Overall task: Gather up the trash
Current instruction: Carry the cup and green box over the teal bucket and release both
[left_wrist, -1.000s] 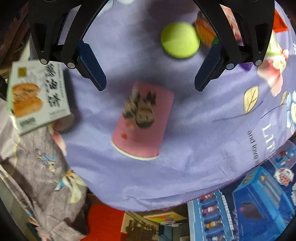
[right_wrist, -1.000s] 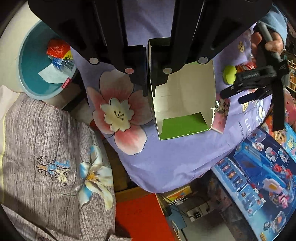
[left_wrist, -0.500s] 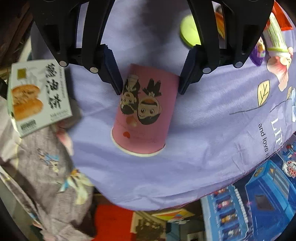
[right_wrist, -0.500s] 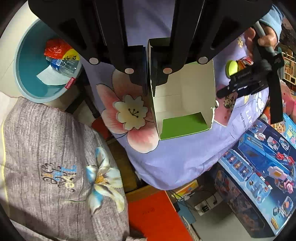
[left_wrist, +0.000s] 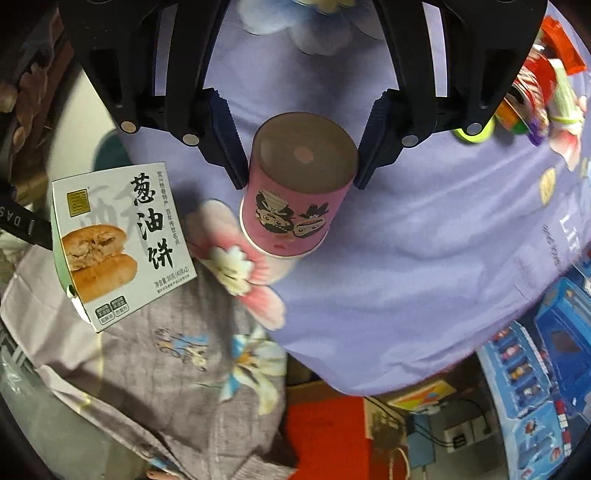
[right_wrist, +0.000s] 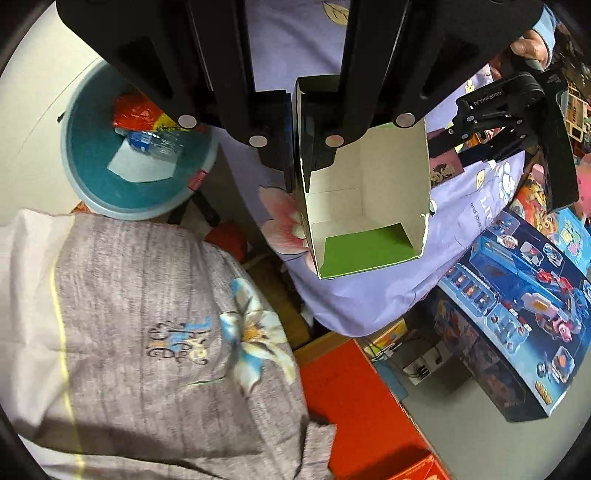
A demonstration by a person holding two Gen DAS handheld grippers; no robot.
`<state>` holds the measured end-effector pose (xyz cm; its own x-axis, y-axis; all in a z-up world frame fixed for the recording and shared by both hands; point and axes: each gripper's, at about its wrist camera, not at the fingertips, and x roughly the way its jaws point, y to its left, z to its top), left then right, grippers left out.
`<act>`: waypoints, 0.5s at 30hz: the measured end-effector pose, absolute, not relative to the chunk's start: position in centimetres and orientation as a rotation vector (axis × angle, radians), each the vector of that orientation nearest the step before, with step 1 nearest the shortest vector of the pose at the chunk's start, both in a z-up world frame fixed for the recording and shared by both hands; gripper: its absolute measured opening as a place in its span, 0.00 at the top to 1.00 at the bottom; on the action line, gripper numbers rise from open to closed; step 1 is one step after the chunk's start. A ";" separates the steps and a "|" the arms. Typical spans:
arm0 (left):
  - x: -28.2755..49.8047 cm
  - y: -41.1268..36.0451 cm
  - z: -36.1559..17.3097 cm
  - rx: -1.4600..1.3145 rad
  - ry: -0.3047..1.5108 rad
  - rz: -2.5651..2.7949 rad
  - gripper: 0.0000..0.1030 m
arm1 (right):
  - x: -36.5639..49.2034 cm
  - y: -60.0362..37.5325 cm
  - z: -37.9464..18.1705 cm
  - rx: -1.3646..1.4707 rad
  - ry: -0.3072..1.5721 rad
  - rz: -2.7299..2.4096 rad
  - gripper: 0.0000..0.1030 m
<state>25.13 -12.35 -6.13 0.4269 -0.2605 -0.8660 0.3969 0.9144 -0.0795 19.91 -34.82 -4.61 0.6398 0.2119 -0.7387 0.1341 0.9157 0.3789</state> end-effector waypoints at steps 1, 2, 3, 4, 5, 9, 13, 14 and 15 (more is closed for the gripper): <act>24.8 -12.6 -6.1 0.149 1.053 -0.414 0.42 | 19.6 -35.2 -4.5 0.429 0.877 0.042 0.97; 24.6 -13.1 -6.0 0.155 1.052 -0.416 0.42 | 19.1 -35.7 -4.4 0.437 0.871 0.037 0.97; 24.3 -13.5 -5.8 0.163 1.051 -0.420 0.42 | 18.8 -36.3 -4.4 0.445 0.865 0.031 0.97; 23.8 -14.2 -5.6 0.173 1.048 -0.428 0.42 | 18.2 -37.2 -4.2 0.457 0.856 0.021 0.97; 23.5 -14.7 -5.4 0.180 1.046 -0.434 0.42 | 17.9 -37.8 -4.2 0.464 0.851 0.014 0.97; 22.1 -17.4 -4.6 0.217 1.035 -0.483 0.42 | 16.0 -41.0 -4.0 0.500 0.822 -0.026 0.97; 20.6 -21.2 -4.1 0.263 1.023 -0.547 0.42 | 13.7 -44.6 -4.1 0.533 0.801 -0.089 0.97; 20.2 -22.0 -4.1 0.273 1.021 -0.561 0.42 | 13.2 -45.4 -4.2 0.537 0.799 -0.106 0.97; 19.8 -23.1 -4.1 0.283 1.020 -0.580 0.42 | 12.5 -46.4 -4.3 0.542 0.798 -0.128 0.97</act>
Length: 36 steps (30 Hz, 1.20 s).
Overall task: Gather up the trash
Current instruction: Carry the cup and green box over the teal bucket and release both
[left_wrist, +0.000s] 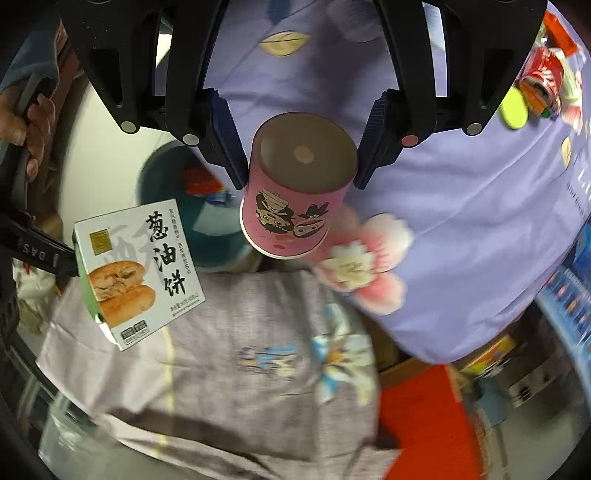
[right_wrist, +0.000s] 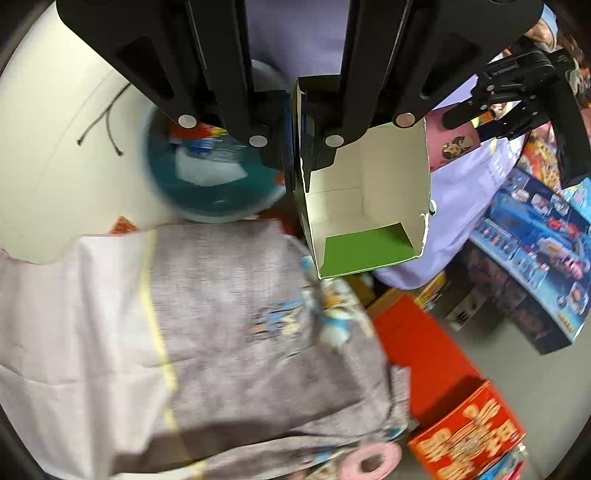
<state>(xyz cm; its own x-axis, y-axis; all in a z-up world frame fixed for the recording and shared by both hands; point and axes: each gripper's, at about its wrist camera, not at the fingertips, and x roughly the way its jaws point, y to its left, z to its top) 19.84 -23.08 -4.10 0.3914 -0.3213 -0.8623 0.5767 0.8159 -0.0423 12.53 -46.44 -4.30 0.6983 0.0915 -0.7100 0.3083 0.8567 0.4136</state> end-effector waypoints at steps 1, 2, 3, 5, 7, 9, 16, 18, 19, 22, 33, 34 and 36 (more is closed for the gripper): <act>19.6 -23.8 -4.2 0.289 1.021 -0.592 0.42 | 12.2 -47.0 -4.4 0.546 0.800 -0.139 0.97; 19.4 -24.5 -4.3 0.294 1.022 -0.605 0.42 | 11.8 -47.7 -4.6 0.549 0.802 -0.153 0.97; 19.1 -25.3 -4.4 0.300 1.025 -0.616 0.42 | 11.4 -48.3 -4.8 0.552 0.805 -0.167 0.97; 18.8 -26.9 -4.9 0.315 1.032 -0.640 0.42 | 10.7 -49.6 -5.4 0.560 0.813 -0.193 0.97; 18.6 -28.4 -5.6 0.330 1.044 -0.660 0.42 | 10.1 -50.7 -6.0 0.564 0.822 -0.218 0.97; 18.4 -29.8 -6.3 0.345 1.059 -0.678 0.42 | 9.8 -51.3 -6.6 0.562 0.833 -0.239 0.97; 18.2 -32.7 -8.6 0.382 1.105 -0.705 0.42 | 9.8 -52.9 -9.9 0.600 0.903 -0.258 0.83; 18.3 -33.1 -9.0 0.388 1.114 -0.709 0.42 | 10.1 -52.9 -10.7 0.611 0.921 -0.252 0.77; 18.2 -33.4 -9.3 0.393 1.119 -0.711 0.42 | 10.1 -52.8 -10.9 0.617 0.924 -0.250 0.73; 18.3 -33.7 -9.9 0.396 1.130 -0.715 0.42 | 10.3 -52.6 -11.4 0.622 0.930 -0.239 0.62; 18.9 -33.9 -11.1 0.391 1.160 -0.723 0.42 | 10.7 -52.8 -11.2 0.627 0.924 -0.256 0.36; 18.9 -34.0 -11.1 0.392 1.160 -0.724 0.42 | 10.7 -52.8 -11.3 0.630 0.925 -0.257 0.32; 18.9 -34.2 -11.3 0.391 1.164 -0.729 0.42 | 10.6 -52.9 -11.3 0.634 0.928 -0.271 0.28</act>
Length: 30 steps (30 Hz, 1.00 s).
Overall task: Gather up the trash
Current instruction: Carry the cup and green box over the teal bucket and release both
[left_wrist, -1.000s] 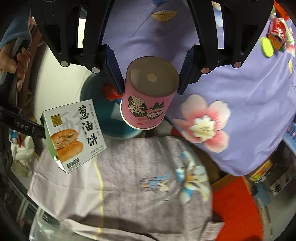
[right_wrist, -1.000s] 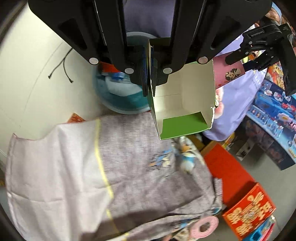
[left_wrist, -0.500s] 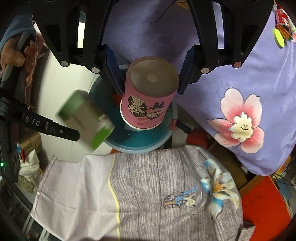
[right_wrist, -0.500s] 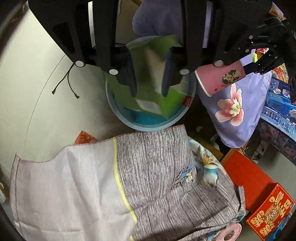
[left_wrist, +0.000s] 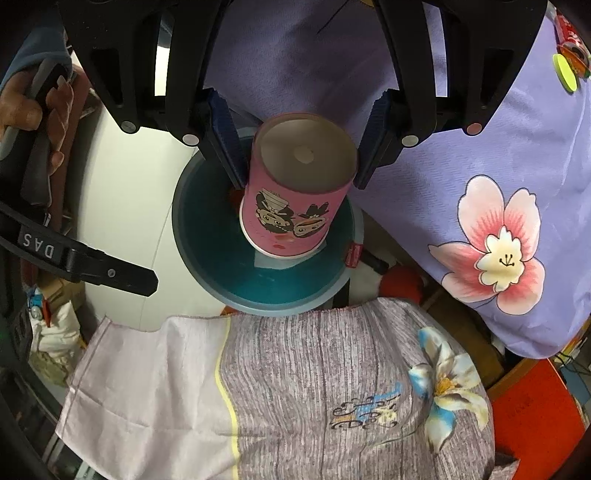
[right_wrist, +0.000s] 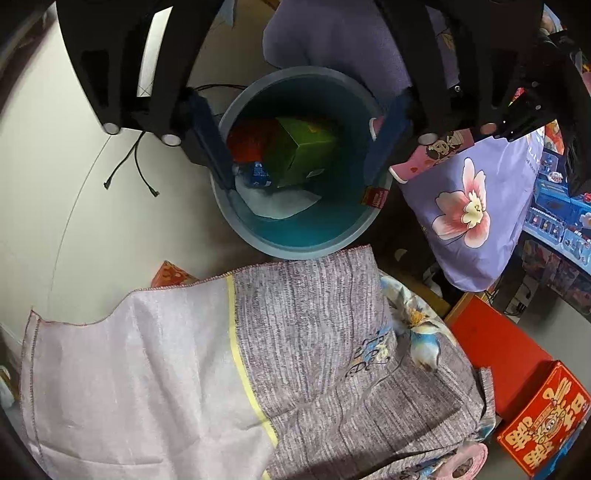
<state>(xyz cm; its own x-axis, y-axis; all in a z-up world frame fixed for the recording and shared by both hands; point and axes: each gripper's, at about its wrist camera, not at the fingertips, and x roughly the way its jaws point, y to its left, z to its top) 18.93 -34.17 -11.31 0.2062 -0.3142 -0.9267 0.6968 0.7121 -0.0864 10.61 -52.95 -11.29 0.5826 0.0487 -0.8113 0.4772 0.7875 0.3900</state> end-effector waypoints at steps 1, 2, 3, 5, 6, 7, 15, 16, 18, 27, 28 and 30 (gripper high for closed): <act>18.9 -34.3 -11.4 0.391 1.166 -0.733 0.42 | 10.6 -53.0 -11.3 0.639 0.927 -0.274 0.28; 18.8 -34.4 -11.5 0.393 1.167 -0.736 0.42 | 10.5 -53.2 -11.3 0.647 0.929 -0.280 0.26; 18.8 -34.6 -11.7 0.395 1.171 -0.744 0.42 | 10.5 -53.3 -11.3 0.653 0.931 -0.286 0.26; 18.7 -35.1 -11.9 0.397 1.180 -0.761 0.41 | 10.4 -53.6 -11.3 0.669 0.933 -0.298 0.26; 18.7 -35.3 -12.0 0.398 1.183 -0.766 0.41 | 10.3 -53.7 -11.3 0.670 0.936 -0.304 0.26; 18.8 -35.5 -12.2 0.399 1.192 -0.769 0.40 | 10.3 -53.7 -11.3 0.668 0.939 -0.310 0.26; 19.1 -34.9 -12.1 0.391 1.177 -0.723 0.14 | 10.7 -53.2 -11.4 0.656 0.959 -0.318 0.26; 19.1 -34.7 -12.0 0.388 1.175 -0.721 0.13 | 10.7 -53.2 -11.4 0.657 0.963 -0.319 0.26; 19.1 -34.3 -11.7 0.386 1.167 -0.711 0.09 | 10.9 -53.0 -11.5 0.660 0.971 -0.317 0.23; 18.6 -32.0 -10.3 0.350 1.152 -0.683 0.08 | 11.8 -50.7 -10.7 0.592 1.003 -0.289 0.21; 18.5 -31.6 -10.1 0.346 1.149 -0.679 0.08 | 11.9 -50.4 -10.6 0.584 1.004 -0.284 0.21; 18.4 -30.8 -9.7 0.338 1.142 -0.667 0.08 | 12.1 -49.7 -10.2 0.570 1.005 -0.272 0.21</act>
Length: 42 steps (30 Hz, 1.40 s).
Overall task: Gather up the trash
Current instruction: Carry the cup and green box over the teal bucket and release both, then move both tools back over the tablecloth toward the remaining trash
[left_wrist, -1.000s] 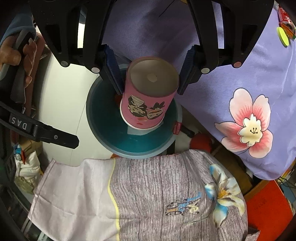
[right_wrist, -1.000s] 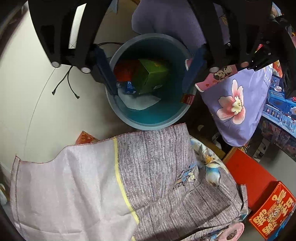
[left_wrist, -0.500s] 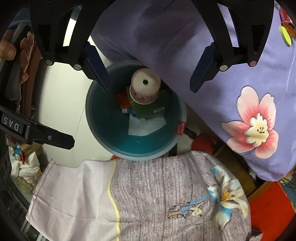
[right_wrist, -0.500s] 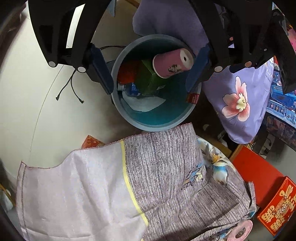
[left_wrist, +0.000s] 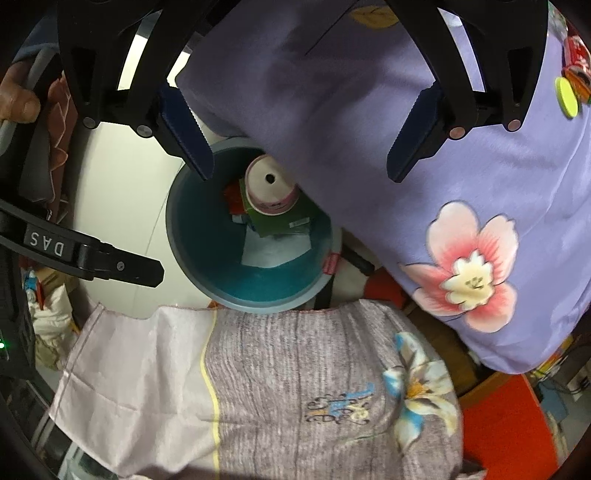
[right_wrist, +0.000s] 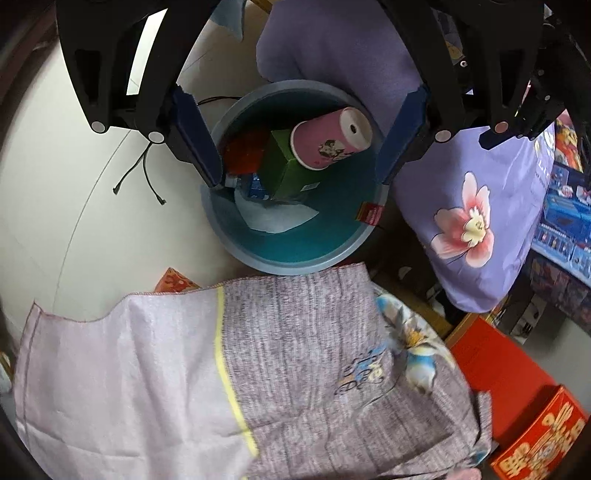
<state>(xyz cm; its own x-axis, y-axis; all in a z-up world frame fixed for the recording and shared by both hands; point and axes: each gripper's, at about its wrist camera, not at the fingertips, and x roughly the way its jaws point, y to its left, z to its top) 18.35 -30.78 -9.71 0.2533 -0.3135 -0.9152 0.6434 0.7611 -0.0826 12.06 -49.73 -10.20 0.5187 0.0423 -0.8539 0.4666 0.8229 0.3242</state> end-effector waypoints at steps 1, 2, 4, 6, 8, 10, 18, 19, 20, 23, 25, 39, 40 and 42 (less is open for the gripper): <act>18.3 -30.1 -9.4 0.332 1.135 -0.655 0.08 | 12.1 -49.4 -10.0 0.565 1.006 -0.265 0.21; 18.2 -29.6 -9.1 0.327 1.130 -0.646 0.08 | 12.1 -49.1 -9.9 0.562 1.006 -0.260 0.21; 18.0 -28.3 -8.6 0.310 1.122 -0.627 0.08 | 12.2 -48.2 -9.6 0.555 1.009 -0.246 0.21; 17.7 -26.9 -8.1 0.296 1.114 -0.604 0.07 | 12.3 -47.3 -9.4 0.551 1.011 -0.234 0.21; 17.3 -25.3 -7.7 0.282 1.108 -0.580 0.06 | 12.3 -46.0 -9.0 0.546 1.011 -0.215 0.21; 16.9 -23.5 -7.3 0.268 1.099 -0.560 0.06 | 12.2 -44.6 -8.6 0.535 1.010 -0.196 0.21; 15.3 -15.5 -6.4 0.199 1.082 -0.480 0.06 | 12.5 -38.0 -6.8 0.471 1.018 -0.109 0.21; 15.2 -14.8 -6.3 0.193 1.080 -0.473 0.06 | 12.6 -37.0 -6.6 0.460 1.020 -0.098 0.21; 15.0 -13.8 -6.3 0.186 1.078 -0.462 0.06 | 12.7 -35.9 -6.4 0.446 1.025 -0.083 0.18; 14.3 -10.0 -6.2 0.158 1.072 -0.421 0.05 | 13.0 -33.1 -6.1 0.406 1.035 -0.050 0.16; 14.1 -7.6 -6.2 0.136 1.071 -0.391 0.05 | 13.4 -31.0 -5.8 0.378 1.048 -0.020 0.16; 12.0 10.9 -5.0 -0.068 1.027 -0.143 0.05 | 17.0 -13.9 -5.0 0.137 1.152 0.196 0.16; 11.7 12.6 -5.0 -0.087 1.024 -0.118 0.05 | 17.1 -12.8 -5.0 0.123 1.161 0.212 0.16; 11.3 15.4 -5.1 -0.119 1.022 -0.087 0.05 | 17.5 -10.2 -5.4 0.095 1.186 0.254 0.16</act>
